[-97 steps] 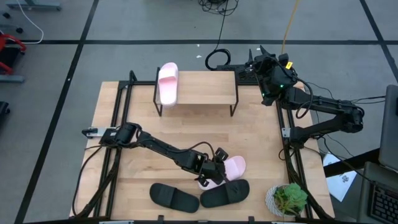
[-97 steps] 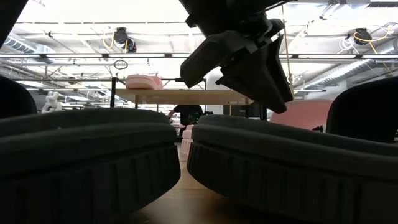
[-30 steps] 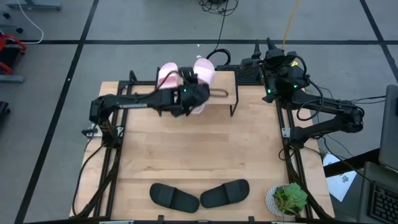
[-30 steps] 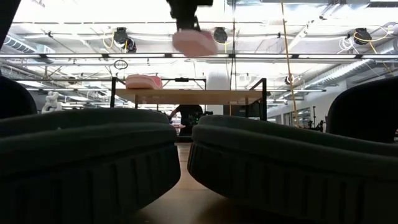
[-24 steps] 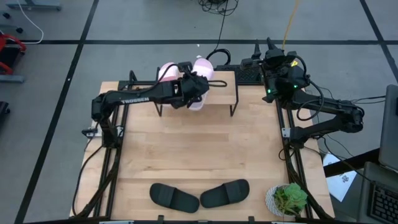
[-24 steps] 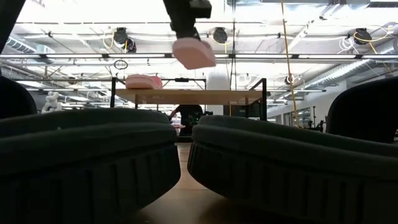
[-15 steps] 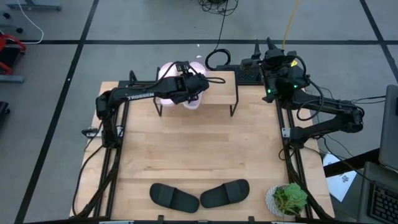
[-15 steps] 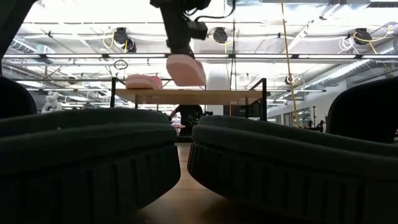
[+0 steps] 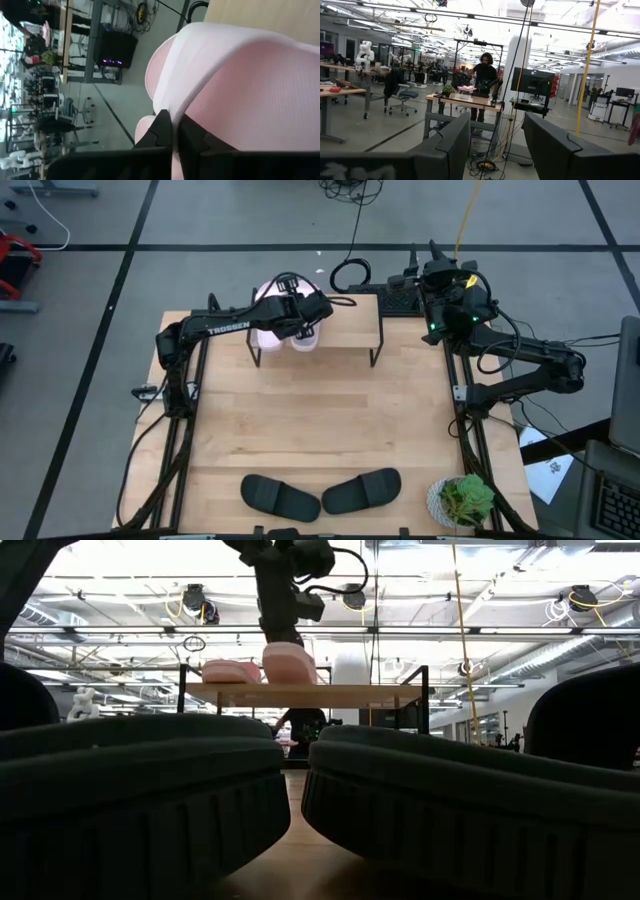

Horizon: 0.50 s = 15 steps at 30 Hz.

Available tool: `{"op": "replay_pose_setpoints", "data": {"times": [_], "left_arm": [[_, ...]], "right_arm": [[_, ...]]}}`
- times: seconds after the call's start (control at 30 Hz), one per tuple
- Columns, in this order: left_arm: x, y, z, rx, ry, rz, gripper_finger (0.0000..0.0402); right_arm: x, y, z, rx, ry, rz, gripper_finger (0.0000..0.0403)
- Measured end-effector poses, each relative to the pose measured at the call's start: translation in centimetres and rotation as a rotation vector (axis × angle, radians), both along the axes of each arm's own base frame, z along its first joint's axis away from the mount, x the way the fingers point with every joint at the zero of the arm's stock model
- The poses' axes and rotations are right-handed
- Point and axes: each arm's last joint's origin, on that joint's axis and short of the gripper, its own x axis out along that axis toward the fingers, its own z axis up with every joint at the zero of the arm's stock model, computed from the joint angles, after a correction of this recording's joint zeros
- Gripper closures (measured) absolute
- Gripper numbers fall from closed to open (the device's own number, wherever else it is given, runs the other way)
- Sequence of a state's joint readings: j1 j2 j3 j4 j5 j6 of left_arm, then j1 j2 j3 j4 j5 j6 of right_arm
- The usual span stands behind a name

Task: Pick and place slides into the shelf
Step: Put the pink slide on the shelf

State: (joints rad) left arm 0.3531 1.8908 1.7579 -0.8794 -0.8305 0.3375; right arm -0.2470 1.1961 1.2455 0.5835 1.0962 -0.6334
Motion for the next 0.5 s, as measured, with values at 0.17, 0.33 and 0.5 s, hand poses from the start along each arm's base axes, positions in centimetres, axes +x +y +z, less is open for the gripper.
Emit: {"op": "replay_pose_setpoints", "data": {"times": [0.17,0.33,0.5], "left_arm": [[-0.13,0.01,-0.07,-0.007,0.011,0.003,0.0402],[-0.33,-0.08,-0.2,-0.018,0.032,0.007,0.0402],[-0.71,-0.06,-0.39,-0.036,0.053,0.025,0.0402]], "right_arm": [[0.0,0.0,0.0,0.0,0.0,0.0,0.0229],[0.0,0.0,0.01,-0.001,0.006,-0.001,0.0229],[0.0,0.0,0.01,-0.002,0.009,-0.002,0.0229]]}}
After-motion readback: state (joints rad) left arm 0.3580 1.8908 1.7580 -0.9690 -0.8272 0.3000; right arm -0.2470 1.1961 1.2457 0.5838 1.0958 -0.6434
